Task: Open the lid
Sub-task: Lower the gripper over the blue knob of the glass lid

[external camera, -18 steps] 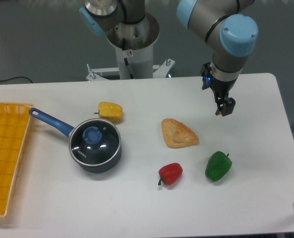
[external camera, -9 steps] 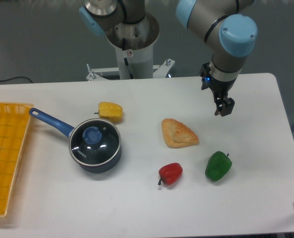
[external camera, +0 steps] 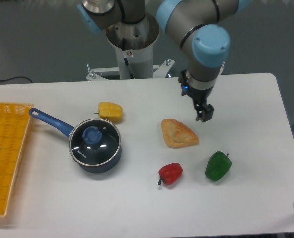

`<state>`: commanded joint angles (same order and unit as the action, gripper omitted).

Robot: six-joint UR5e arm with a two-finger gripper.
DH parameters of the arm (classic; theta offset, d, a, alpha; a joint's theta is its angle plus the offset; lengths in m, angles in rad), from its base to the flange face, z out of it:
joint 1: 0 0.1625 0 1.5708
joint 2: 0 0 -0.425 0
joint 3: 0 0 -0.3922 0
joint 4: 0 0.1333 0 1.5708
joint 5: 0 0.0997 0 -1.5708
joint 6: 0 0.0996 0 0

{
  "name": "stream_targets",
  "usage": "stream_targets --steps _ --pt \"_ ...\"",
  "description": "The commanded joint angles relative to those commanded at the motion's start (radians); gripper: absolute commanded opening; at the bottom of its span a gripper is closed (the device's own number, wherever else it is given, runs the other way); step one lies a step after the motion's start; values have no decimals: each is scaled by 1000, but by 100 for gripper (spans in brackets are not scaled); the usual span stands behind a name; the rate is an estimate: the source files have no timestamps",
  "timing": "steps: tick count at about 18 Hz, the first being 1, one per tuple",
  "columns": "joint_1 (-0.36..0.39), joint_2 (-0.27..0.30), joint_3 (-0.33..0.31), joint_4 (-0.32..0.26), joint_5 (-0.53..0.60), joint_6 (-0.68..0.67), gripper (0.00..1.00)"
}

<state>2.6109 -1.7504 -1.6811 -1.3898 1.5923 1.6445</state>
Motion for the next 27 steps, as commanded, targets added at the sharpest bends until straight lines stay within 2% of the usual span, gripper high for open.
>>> stream_targets --steps 3,10,14,17,21,27 --pt "-47 20 -29 2 -52 -76 100" --pt "-267 3 -20 3 -68 -520 100" --pt "-356 -6 -15 3 -81 -668 100" --pt "-414 -18 -9 55 -81 -805 100" --pt "-480 -61 -2 118 -72 -838 100" --pt "-509 -106 64 118 -71 -821 100"
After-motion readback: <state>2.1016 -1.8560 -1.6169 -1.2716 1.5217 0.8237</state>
